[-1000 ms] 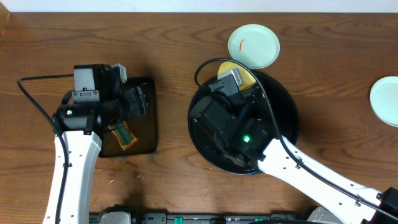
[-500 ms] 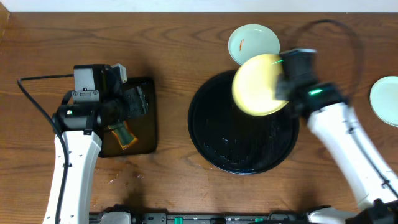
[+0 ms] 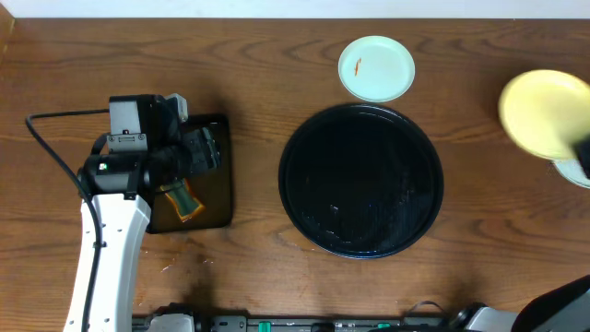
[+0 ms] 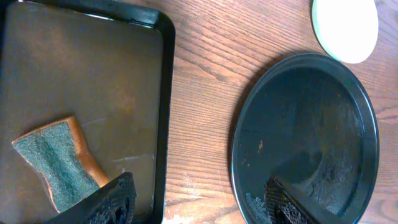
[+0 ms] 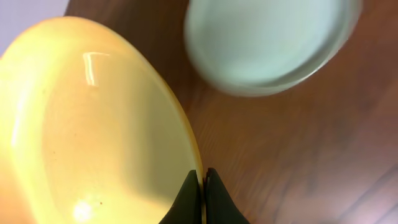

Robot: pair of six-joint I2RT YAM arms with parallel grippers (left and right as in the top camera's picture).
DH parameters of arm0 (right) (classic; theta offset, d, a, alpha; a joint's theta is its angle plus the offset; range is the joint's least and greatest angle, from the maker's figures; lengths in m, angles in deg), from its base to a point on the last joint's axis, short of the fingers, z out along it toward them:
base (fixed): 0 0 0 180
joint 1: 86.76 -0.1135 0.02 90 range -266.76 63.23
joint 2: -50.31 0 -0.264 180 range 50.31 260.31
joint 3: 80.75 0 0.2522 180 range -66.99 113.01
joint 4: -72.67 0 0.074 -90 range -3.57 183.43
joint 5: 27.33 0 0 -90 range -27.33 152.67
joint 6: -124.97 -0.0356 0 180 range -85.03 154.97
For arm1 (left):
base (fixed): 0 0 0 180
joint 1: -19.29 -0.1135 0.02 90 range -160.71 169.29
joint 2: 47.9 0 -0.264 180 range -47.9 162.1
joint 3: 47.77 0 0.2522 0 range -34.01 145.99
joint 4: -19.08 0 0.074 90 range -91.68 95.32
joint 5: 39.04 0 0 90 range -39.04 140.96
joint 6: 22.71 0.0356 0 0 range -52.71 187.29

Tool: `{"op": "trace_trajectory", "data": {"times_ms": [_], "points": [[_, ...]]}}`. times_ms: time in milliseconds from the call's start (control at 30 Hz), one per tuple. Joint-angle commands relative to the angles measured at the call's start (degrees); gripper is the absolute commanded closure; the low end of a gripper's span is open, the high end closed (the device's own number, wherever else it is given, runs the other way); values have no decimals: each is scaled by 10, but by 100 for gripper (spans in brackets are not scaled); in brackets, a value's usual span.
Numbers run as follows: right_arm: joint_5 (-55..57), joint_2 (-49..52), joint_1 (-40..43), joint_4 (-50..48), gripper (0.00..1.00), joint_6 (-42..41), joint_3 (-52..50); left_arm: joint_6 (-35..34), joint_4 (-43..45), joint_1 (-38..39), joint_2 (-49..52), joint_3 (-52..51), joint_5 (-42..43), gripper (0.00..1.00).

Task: Clean dirty plates on tray and stack at the side
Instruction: 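Carry the yellow plate right and set it at the table's right edge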

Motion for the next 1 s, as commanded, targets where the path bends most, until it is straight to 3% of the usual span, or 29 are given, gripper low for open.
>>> {"op": "trace_trajectory", "data": {"times_ms": [0, 200, 633, 767, 967], "points": [[-13, 29, 56, -18, 99, -24, 10, 5, 1, -2, 3, 3, -3, 32], [93, 103, 101, -61, 99, -27, 10, 5, 7, -2, 3, 4, -3, 32], [47, 227, 110, -177, 99, -5, 10, 6, 9, -2, 3, 3, -3, 32], [2, 226, 110, -235, 75, 48, 10, 6, 10, -2, 3, 4, -3, 32], [-17, 221, 107, -267, 71, 80, 10, 5, 11, -2, 3, 3, -3, 32]]}}
